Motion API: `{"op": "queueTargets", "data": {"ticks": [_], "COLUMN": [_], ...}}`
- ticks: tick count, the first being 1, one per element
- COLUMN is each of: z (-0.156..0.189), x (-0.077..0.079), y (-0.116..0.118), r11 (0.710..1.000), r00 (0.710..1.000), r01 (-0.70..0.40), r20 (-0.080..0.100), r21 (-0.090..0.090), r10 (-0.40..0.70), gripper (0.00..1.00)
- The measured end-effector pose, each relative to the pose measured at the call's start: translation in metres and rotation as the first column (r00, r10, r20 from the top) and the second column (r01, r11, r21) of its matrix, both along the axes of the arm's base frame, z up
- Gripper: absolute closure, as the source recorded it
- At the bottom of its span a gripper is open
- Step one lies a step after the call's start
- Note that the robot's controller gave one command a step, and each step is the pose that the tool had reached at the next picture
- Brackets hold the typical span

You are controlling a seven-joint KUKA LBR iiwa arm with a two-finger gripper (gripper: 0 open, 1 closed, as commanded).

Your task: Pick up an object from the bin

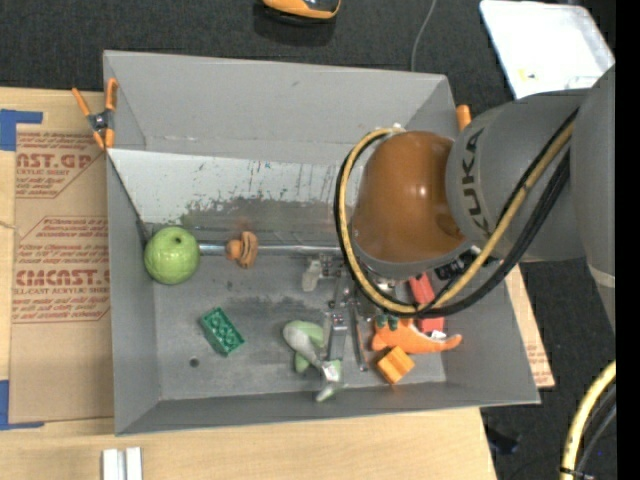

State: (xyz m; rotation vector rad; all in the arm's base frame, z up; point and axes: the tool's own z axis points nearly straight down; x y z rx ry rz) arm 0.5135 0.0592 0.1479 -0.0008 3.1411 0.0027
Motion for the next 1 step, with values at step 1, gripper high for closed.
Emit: {"op": "queueTargets", "data": {"ticks": [1], "z": [0.0], "x": [0.0], "y": [0.0], "r11": [1.0], "r00": [1.0], "r01": [0.0], "r20": [0.0], "r21": [0.0], "r10": [0.0], "gripper": [0.0]}}
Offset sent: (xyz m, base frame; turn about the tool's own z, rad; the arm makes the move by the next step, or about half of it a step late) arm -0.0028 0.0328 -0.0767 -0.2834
